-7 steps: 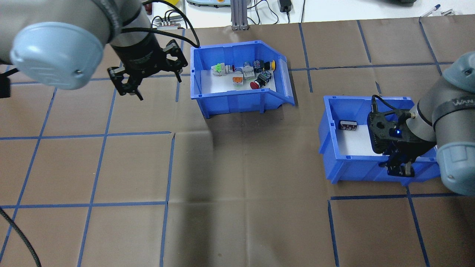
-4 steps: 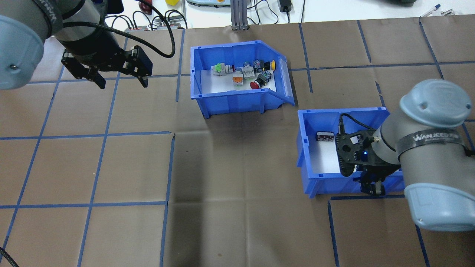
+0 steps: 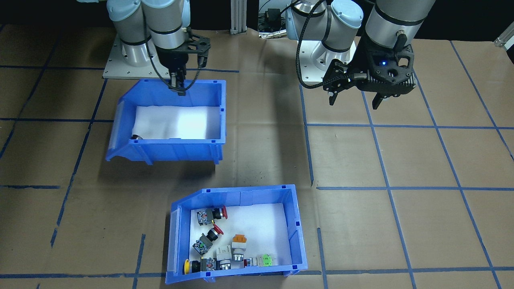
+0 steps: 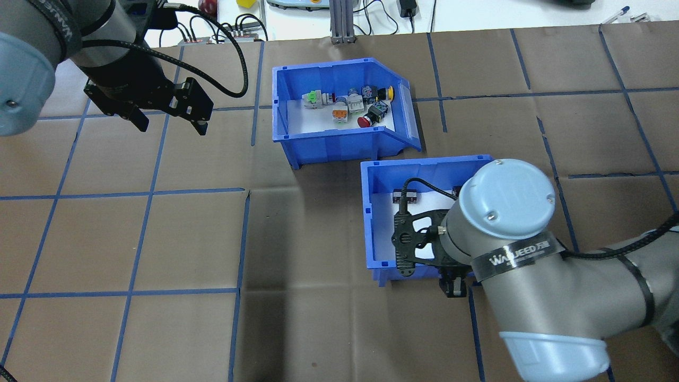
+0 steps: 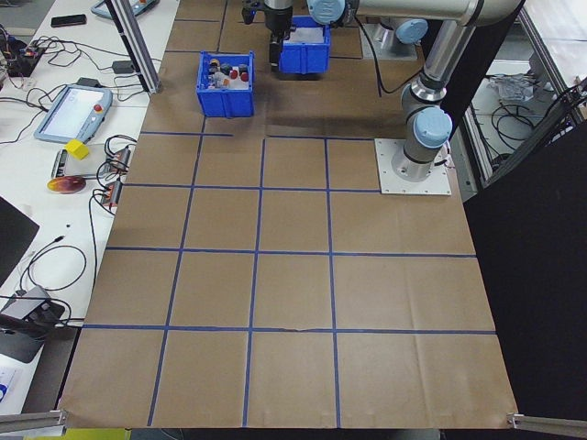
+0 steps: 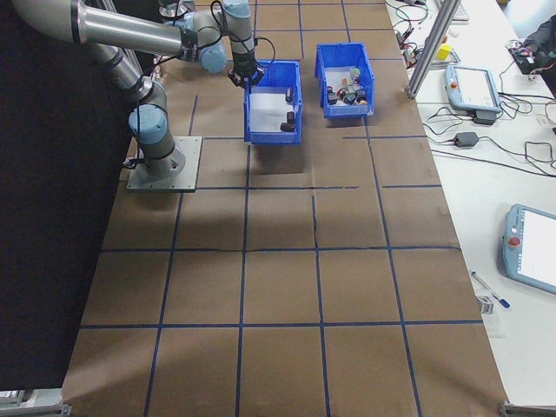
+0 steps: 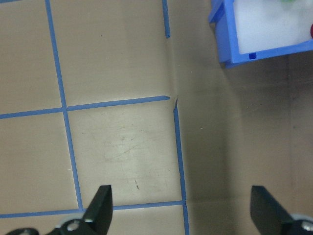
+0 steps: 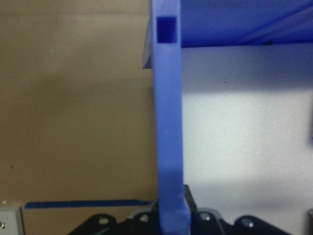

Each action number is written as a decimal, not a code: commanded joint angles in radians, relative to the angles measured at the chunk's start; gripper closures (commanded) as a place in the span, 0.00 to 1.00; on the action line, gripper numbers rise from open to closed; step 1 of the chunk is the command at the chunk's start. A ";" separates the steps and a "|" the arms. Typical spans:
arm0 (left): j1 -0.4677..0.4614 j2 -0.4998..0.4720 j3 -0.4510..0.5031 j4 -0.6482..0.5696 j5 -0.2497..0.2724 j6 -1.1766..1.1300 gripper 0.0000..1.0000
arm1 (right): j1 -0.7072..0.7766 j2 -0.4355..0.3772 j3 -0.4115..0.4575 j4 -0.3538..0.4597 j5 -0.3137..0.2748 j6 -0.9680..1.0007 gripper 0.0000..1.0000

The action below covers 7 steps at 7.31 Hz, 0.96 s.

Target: Place button box in front

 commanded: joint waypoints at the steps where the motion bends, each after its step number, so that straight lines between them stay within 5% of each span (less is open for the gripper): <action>1: 0.003 0.045 -0.070 0.010 0.001 0.000 0.01 | 0.160 0.105 -0.017 -0.117 -0.012 0.153 0.91; 7: 0.007 0.068 -0.087 0.015 0.008 0.003 0.01 | 0.256 0.203 -0.020 -0.188 -0.012 0.250 0.89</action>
